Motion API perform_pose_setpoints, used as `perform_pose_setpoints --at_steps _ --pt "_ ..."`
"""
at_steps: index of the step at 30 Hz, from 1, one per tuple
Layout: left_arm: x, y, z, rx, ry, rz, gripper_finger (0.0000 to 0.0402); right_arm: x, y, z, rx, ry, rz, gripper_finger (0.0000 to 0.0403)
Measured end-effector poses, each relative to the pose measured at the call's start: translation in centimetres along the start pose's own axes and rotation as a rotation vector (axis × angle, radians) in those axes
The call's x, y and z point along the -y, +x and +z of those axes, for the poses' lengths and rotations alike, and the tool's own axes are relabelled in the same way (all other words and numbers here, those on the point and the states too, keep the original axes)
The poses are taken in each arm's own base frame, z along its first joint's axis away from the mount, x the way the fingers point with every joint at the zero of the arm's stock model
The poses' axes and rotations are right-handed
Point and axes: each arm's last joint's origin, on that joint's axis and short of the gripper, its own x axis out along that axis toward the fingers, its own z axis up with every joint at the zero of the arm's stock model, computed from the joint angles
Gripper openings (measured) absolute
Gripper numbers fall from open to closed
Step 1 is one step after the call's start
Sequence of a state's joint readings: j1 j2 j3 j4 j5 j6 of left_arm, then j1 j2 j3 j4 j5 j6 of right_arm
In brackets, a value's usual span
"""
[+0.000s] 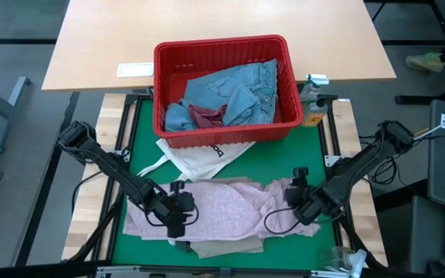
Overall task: Fold laundry
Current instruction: Fold the pink shirt
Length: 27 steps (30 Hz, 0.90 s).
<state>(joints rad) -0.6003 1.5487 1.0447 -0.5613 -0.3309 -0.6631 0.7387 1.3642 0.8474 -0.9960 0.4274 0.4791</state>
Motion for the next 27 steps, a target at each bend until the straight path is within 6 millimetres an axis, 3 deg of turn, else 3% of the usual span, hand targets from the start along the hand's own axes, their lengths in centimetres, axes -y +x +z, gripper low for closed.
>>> perform_pose_setpoints --at_steps 9,18,21,27 --pt "0.3 2.1 -0.8 -0.056 -0.041 0.047 0.014 -1.4 1.3 1.6 0.084 -0.135 0.006 0.0166" --pt "0.5 3.8 -1.4 -0.1 -0.021 0.085 0.014 -1.2 4.7 2.3 -0.075 -0.112 -0.003 0.0158" --pt "0.5 3.8 -1.5 -0.101 -0.021 0.085 0.014 -0.7 5.1 2.4 -0.095 -0.09 0.004 0.0124" --pt "0.5 3.8 -1.5 -0.102 -0.022 0.084 0.014 -0.4 5.0 2.2 -0.152 -0.08 0.071 0.0013"
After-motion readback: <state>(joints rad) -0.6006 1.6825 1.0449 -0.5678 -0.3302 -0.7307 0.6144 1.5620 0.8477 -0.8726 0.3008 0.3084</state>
